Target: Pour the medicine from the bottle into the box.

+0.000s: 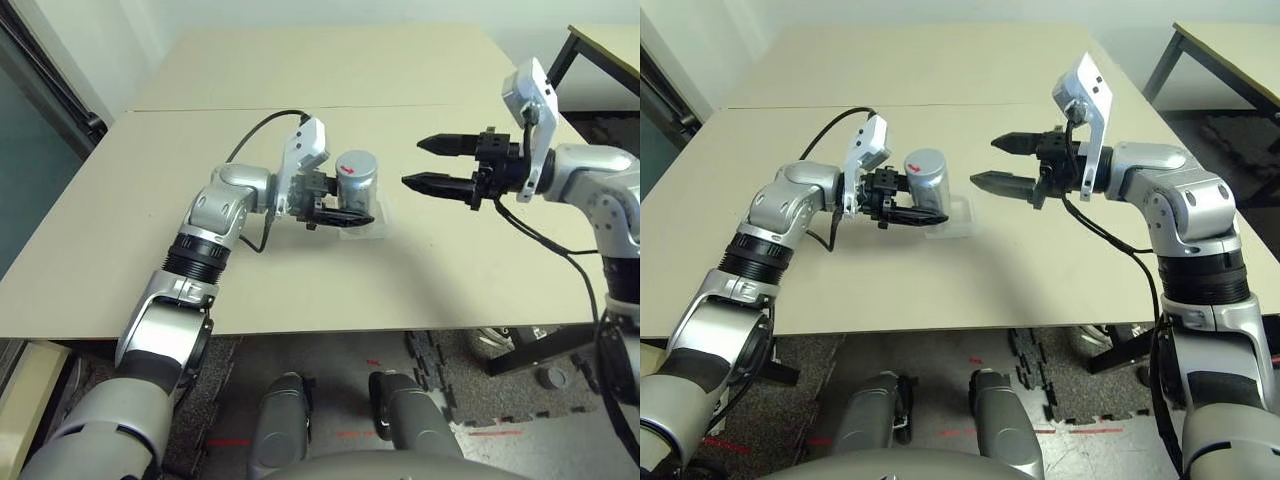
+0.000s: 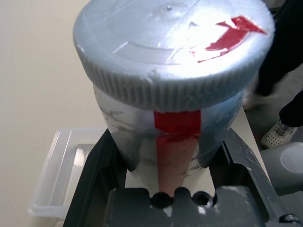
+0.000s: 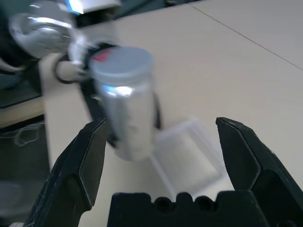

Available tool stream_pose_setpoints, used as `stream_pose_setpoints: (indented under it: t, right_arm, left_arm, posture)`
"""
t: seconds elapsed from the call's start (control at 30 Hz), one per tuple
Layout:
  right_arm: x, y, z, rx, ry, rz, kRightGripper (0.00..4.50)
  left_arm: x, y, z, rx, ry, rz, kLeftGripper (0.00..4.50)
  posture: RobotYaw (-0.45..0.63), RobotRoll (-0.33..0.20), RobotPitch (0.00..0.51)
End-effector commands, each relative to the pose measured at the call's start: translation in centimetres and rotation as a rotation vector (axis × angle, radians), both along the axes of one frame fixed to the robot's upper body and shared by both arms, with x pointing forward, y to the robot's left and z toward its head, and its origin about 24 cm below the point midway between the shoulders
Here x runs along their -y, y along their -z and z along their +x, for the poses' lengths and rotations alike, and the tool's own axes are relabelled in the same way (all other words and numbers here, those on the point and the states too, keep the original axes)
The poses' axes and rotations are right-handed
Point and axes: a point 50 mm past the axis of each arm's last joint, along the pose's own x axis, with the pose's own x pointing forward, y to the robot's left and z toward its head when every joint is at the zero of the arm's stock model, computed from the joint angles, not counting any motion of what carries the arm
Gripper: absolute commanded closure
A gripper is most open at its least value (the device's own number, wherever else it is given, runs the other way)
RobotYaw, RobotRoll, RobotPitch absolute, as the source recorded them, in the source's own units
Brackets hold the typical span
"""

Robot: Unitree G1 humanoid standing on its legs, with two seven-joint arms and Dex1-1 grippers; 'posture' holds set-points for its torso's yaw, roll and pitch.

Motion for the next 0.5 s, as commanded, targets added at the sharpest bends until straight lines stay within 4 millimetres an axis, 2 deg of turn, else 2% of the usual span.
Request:
stream_pose_setpoints:
  t: [0.03,0.5]
  right_arm:
    - [-1.2,-0.6,-0.3,0.011,-0.037,0.011,0.00]
    - [-4.6,-1.5,0.2,-0.013,-0.114,-0.023,0.00]
  left_arm:
    - [0.1,-0.4,0.2,0.019,0.006,0.009,1.96]
    - [0.4,-0.3,0.3,0.028,0.022,0.022,1.96]
  posture:
    - [-0.07,0.000,0.093]
    - [-0.06,0.000,0.092]
